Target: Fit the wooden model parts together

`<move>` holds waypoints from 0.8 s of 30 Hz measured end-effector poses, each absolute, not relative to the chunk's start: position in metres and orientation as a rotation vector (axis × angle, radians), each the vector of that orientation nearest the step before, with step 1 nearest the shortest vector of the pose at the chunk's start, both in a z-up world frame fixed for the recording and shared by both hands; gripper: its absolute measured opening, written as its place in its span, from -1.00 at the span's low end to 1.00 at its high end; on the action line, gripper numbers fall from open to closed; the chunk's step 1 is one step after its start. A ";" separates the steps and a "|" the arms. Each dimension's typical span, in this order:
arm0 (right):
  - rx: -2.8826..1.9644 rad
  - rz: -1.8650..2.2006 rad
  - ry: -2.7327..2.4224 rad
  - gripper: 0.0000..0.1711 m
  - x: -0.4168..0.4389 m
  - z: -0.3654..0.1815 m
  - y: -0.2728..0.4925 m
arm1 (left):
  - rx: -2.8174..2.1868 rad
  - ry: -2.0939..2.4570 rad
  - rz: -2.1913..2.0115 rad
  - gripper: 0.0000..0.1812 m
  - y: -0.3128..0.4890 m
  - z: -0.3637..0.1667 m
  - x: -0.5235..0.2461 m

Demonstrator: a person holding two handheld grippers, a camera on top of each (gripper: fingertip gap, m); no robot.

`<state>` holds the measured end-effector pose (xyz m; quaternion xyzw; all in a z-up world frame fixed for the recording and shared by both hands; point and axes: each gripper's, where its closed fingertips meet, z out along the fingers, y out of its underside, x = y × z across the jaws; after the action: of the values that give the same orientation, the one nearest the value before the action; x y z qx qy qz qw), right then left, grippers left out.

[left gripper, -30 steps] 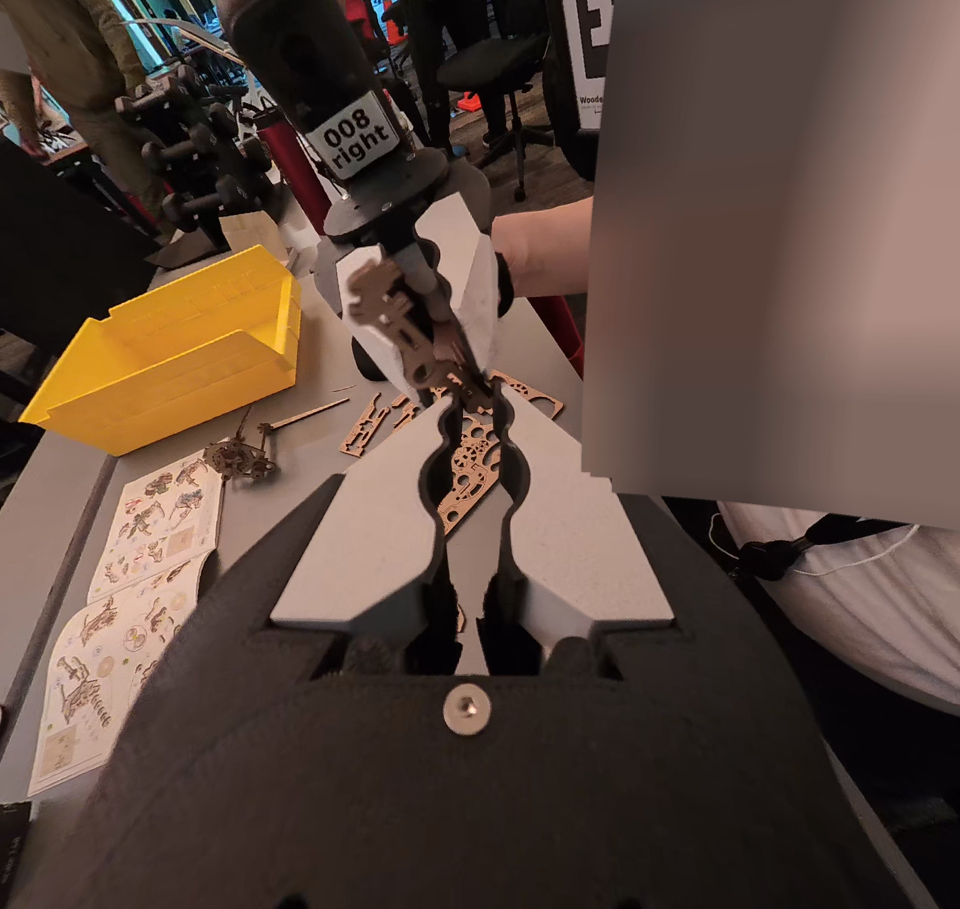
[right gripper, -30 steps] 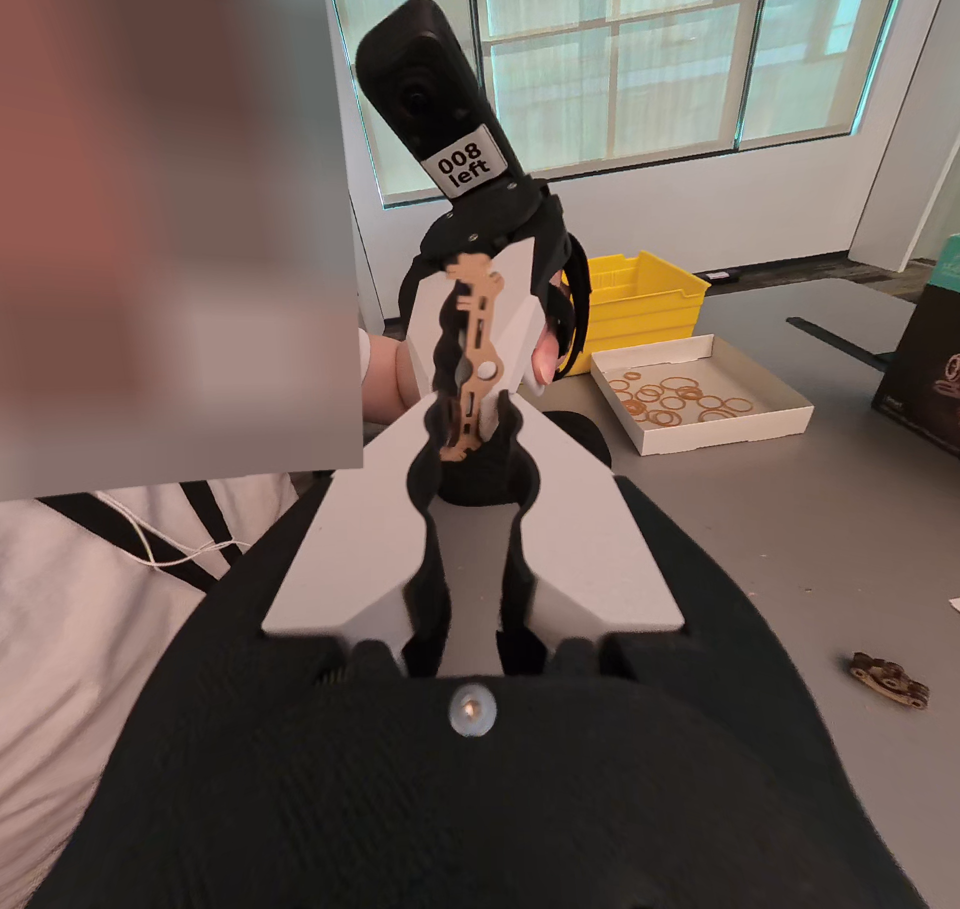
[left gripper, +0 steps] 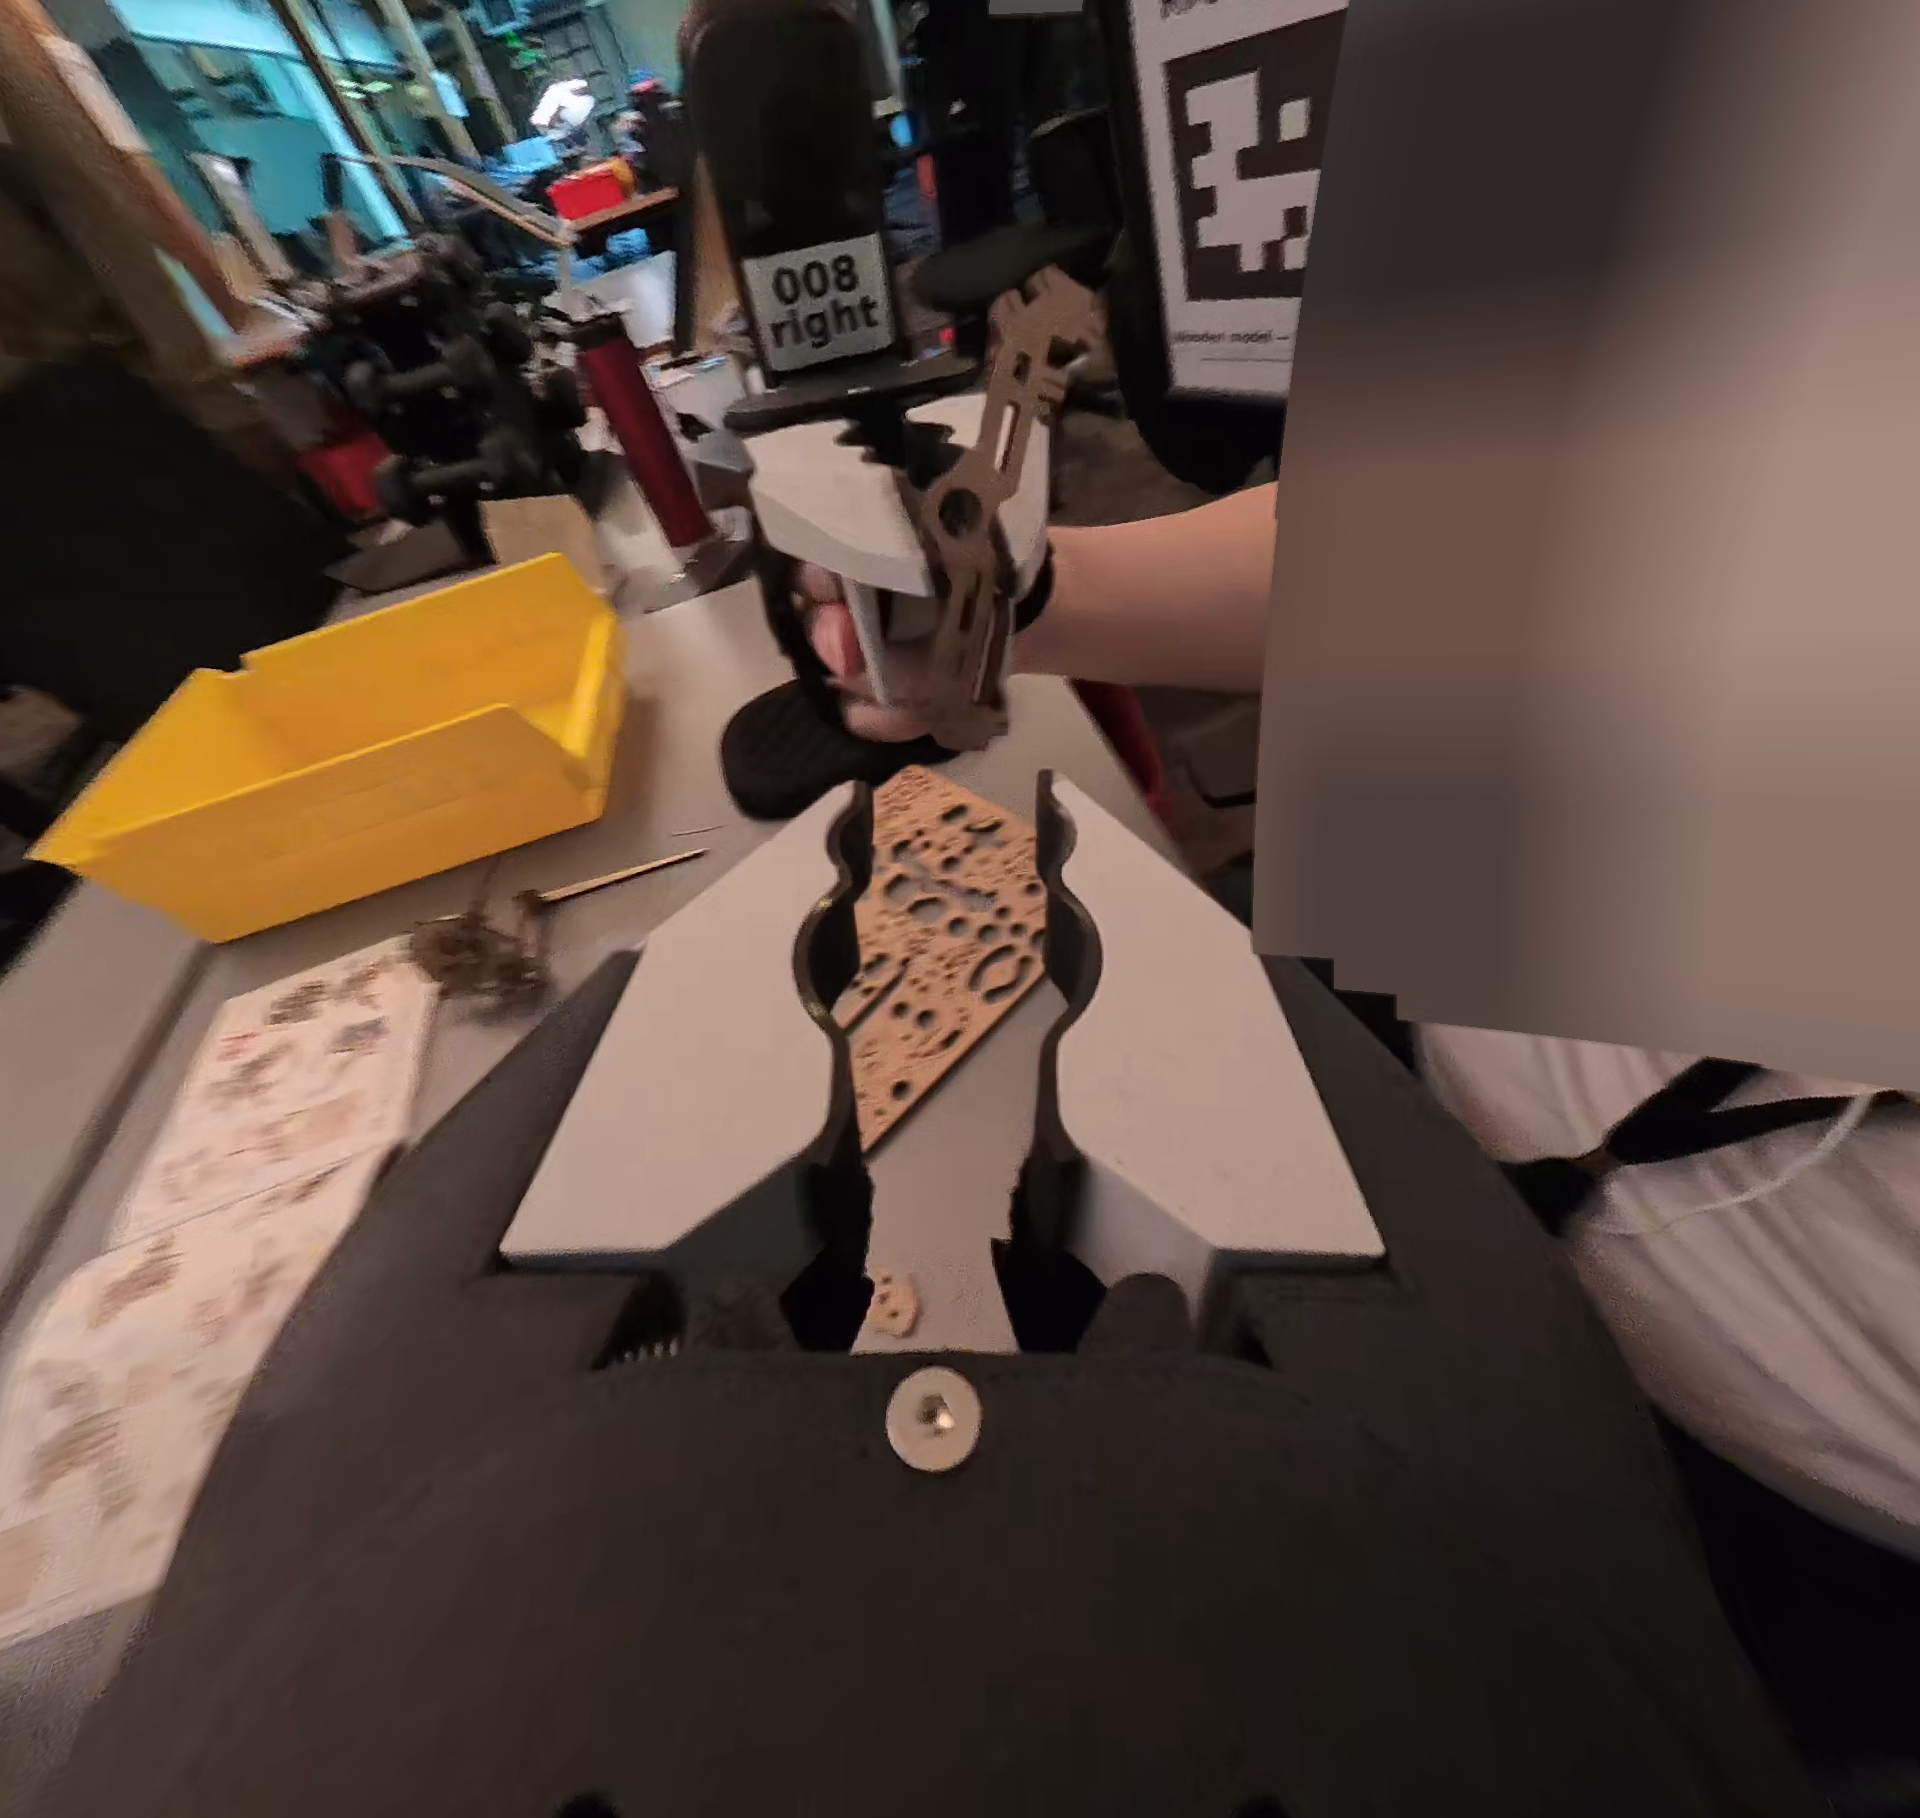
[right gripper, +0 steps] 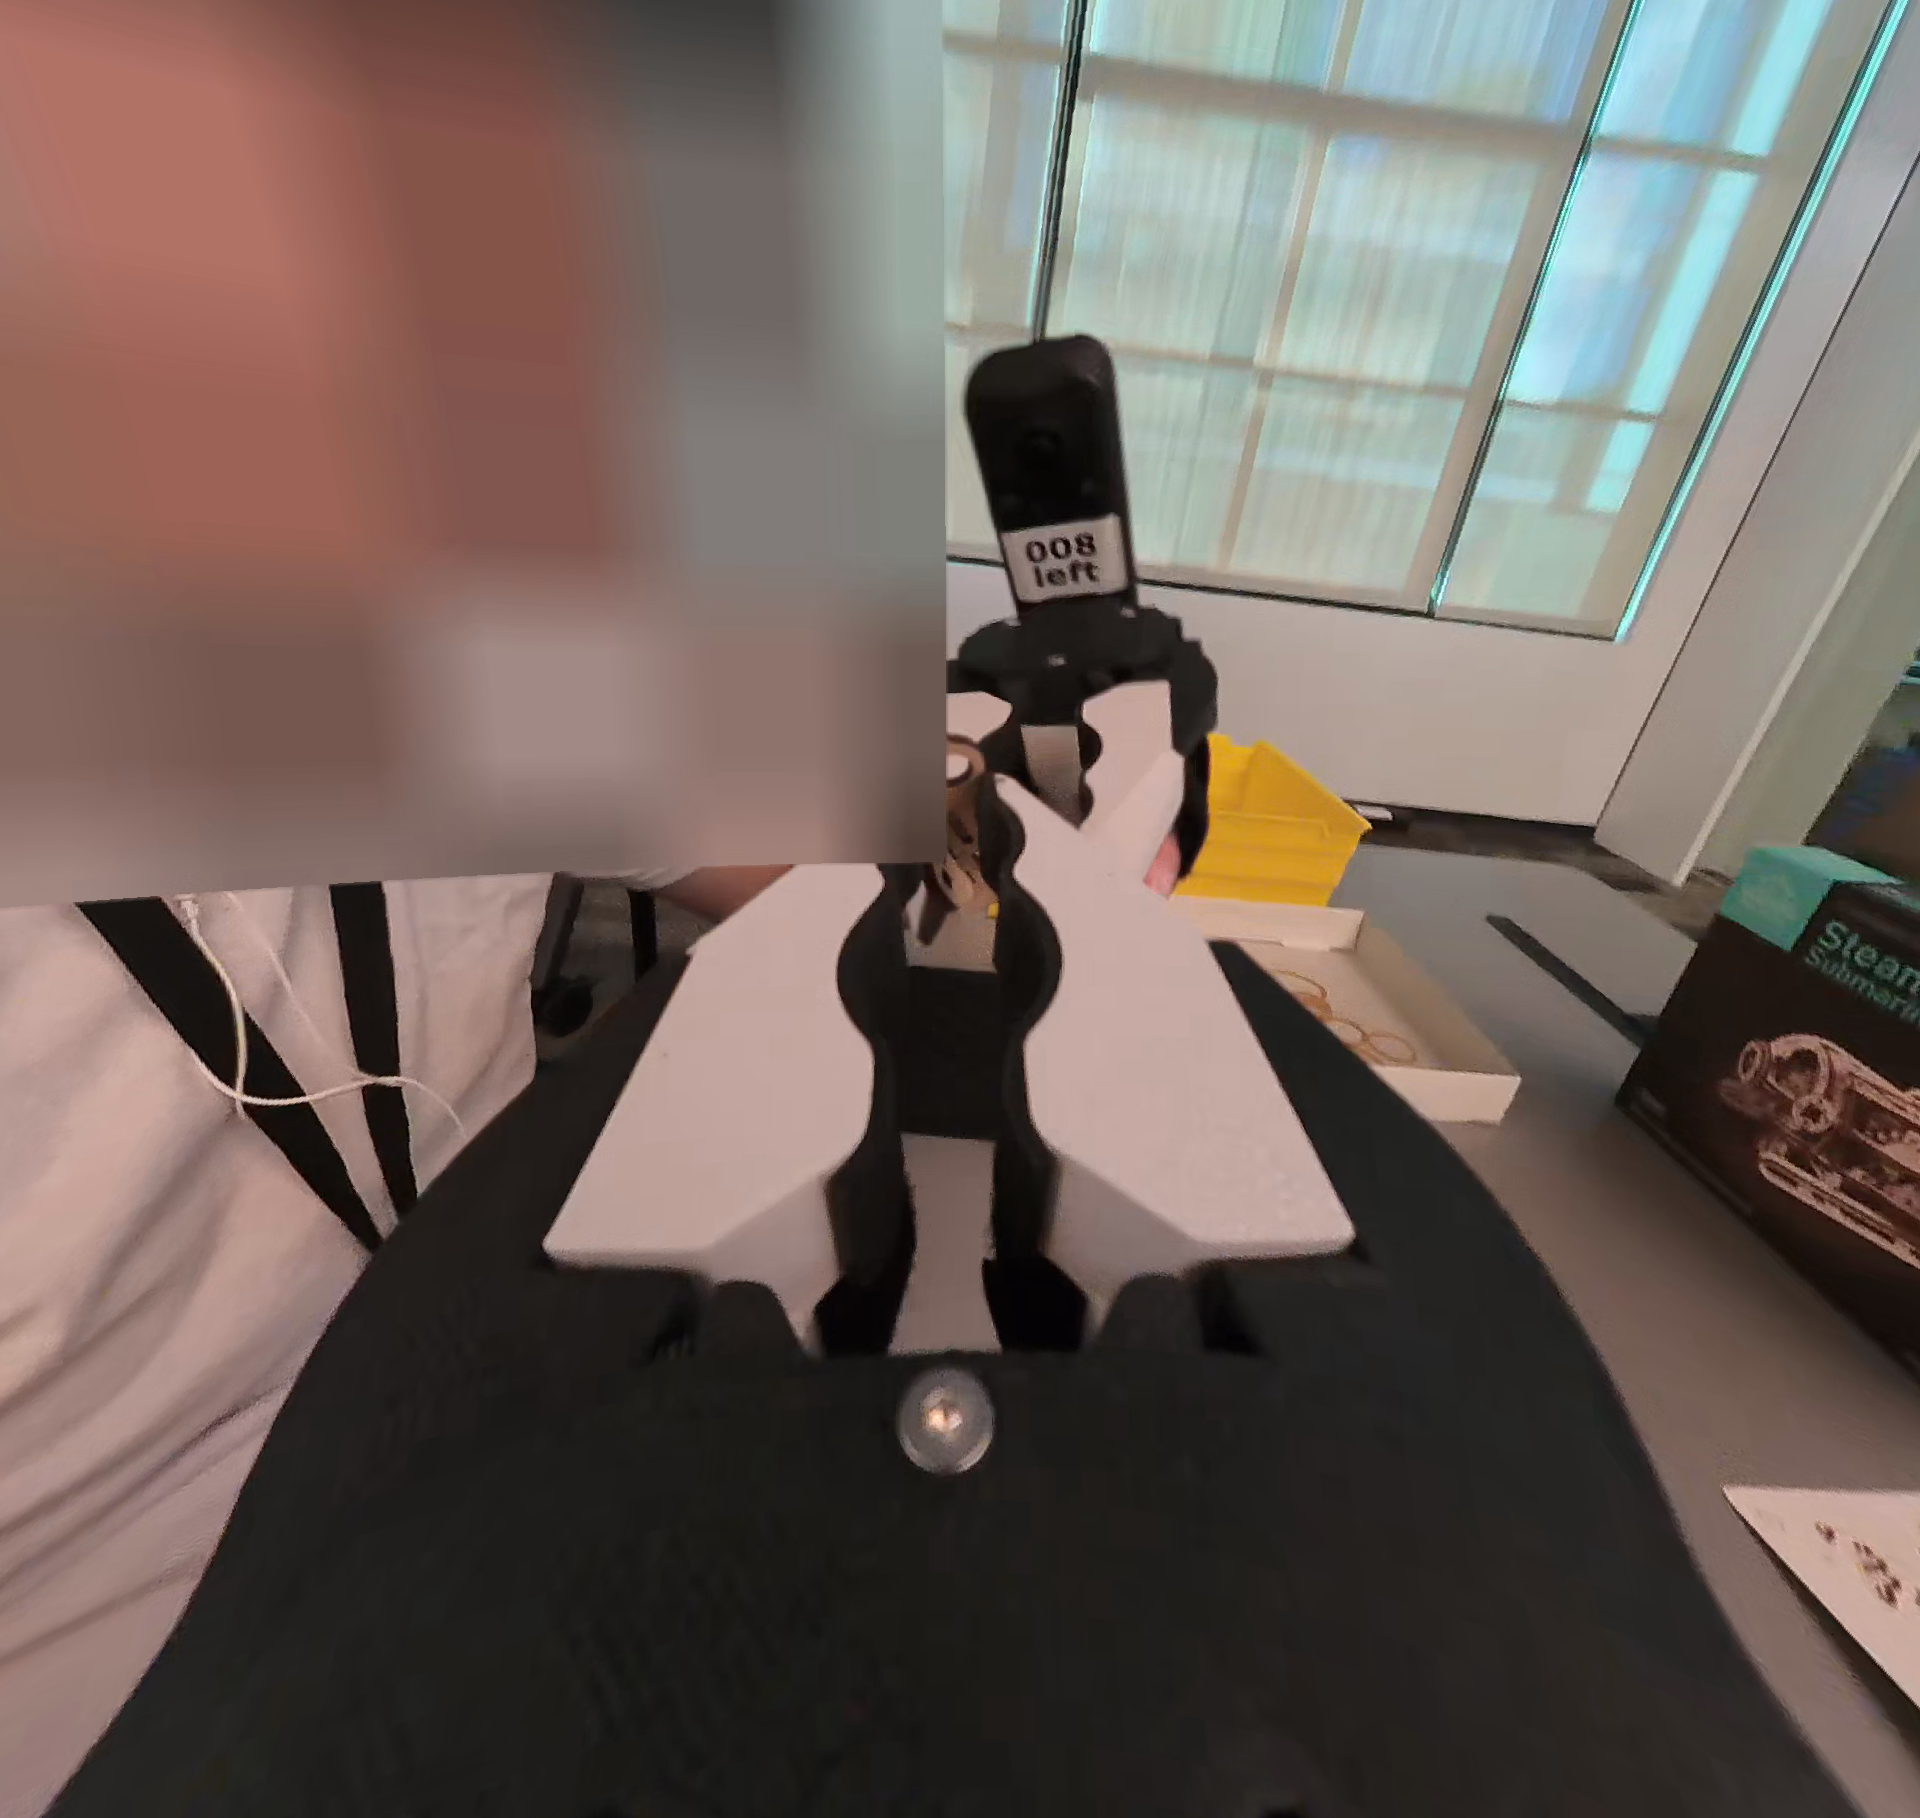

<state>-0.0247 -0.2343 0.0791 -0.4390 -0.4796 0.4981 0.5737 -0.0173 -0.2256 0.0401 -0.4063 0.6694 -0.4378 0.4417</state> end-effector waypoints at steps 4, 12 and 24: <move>-0.928 1.138 -1.157 -0.89 -0.025 0.082 -0.245 | -1.021 1.581 -1.542 -0.83 -0.242 0.055 -0.019; -0.842 1.064 -1.225 -0.89 -0.027 0.081 -0.253 | -1.018 1.514 -1.923 -0.96 -0.246 0.059 -0.023; -1.077 0.685 -1.122 -0.35 0.007 0.075 -0.201 | -1.157 1.327 -1.832 -1.00 -0.207 0.063 -0.018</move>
<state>0.0071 -0.2013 0.0749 -0.4761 -0.4959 0.3026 0.6602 -0.0181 -0.2074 0.0625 -0.4351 0.4988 -0.6886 0.2960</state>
